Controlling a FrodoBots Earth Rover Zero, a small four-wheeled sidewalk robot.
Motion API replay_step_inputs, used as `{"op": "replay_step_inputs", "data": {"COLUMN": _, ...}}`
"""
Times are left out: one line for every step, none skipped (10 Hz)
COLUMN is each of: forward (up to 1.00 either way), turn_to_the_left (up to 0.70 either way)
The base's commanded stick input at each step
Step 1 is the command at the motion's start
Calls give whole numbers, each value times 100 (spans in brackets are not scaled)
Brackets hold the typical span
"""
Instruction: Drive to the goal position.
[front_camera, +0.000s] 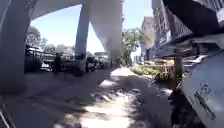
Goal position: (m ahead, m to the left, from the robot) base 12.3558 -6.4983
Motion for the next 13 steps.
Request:
{"op": "replay_step_inputs", "data": {"forward": 0, "turn_to_the_left": 0}}
{"op": "replay_step_inputs", "data": {"forward": 0, "turn_to_the_left": 0}}
{"op": "replay_step_inputs", "data": {"forward": 1, "turn_to_the_left": 0}}
{"op": "replay_step_inputs", "data": {"forward": 45, "turn_to_the_left": 0}}
{"op": "replay_step_inputs", "data": {"forward": 45, "turn_to_the_left": 0}}
{"op": "replay_step_inputs", "data": {"forward": 45, "turn_to_the_left": 0}}
{"op": "replay_step_inputs", "data": {"forward": 45, "turn_to_the_left": 0}}
{"op": "replay_step_inputs", "data": {"forward": 45, "turn_to_the_left": 0}}
{"op": "replay_step_inputs", "data": {"forward": 45, "turn_to_the_left": 0}}
{"op": "replay_step_inputs", "data": {"forward": 45, "turn_to_the_left": 0}}
{"op": "replay_step_inputs", "data": {"forward": 45, "turn_to_the_left": 0}}
{"op": "replay_step_inputs", "data": {"forward": 45, "turn_to_the_left": 0}}
{"op": "replay_step_inputs", "data": {"forward": 45, "turn_to_the_left": 0}}
